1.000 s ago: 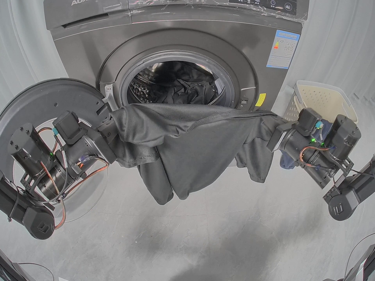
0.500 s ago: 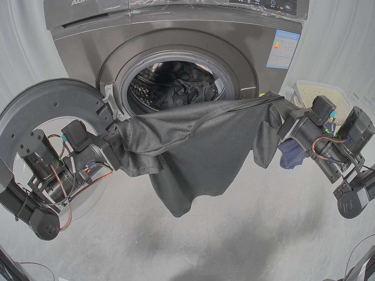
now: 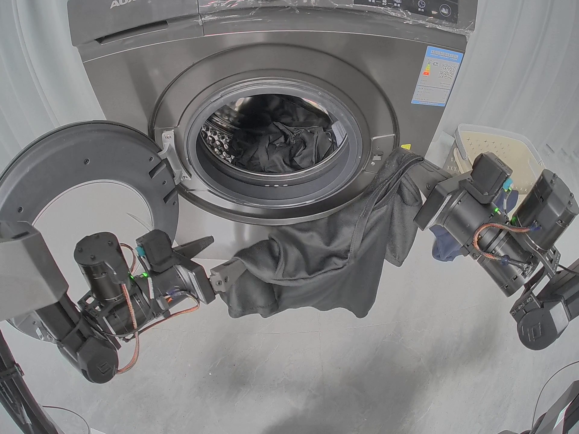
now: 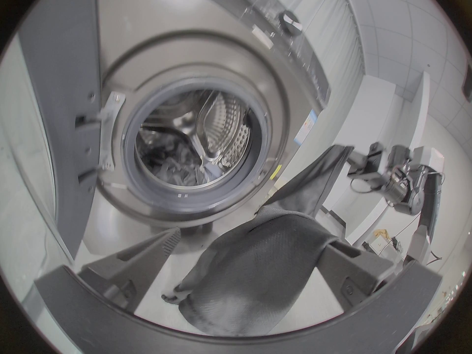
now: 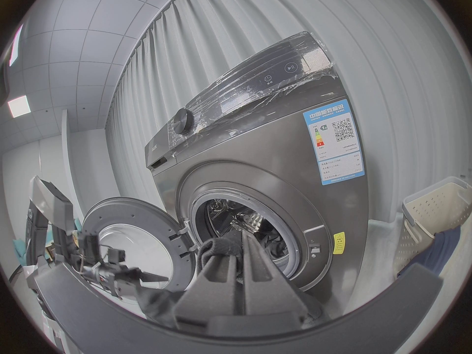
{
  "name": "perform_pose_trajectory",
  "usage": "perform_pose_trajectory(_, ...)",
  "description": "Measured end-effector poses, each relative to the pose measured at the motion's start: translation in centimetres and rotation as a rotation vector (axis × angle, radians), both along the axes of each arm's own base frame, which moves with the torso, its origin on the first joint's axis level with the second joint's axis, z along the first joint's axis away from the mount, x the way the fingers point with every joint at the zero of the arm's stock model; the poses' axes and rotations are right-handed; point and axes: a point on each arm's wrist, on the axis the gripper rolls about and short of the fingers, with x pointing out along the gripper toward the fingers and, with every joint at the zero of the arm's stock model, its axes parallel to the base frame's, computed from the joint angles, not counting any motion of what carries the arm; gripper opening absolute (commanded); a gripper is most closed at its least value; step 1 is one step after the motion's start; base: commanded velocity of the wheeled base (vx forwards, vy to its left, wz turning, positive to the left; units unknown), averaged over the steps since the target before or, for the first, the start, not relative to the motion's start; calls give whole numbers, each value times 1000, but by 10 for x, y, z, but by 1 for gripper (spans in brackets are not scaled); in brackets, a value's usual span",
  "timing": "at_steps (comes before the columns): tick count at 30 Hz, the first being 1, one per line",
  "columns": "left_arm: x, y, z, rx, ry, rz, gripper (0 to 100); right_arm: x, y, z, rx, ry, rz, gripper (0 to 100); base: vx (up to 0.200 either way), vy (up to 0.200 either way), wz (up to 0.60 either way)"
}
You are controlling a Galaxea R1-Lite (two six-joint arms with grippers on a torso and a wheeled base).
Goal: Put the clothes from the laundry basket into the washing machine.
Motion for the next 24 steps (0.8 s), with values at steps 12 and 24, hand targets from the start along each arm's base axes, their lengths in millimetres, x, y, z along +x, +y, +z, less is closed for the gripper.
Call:
perform_pose_trajectory(12,23,7,-61,81,177,53,100,8,13,-6,-13,21,-14,0,0,0,0)
perform_pose_trajectory(24,-6,-1,-83,231,211,-66,100,47,39,-1,-2,18,-42,0,0,0,0)
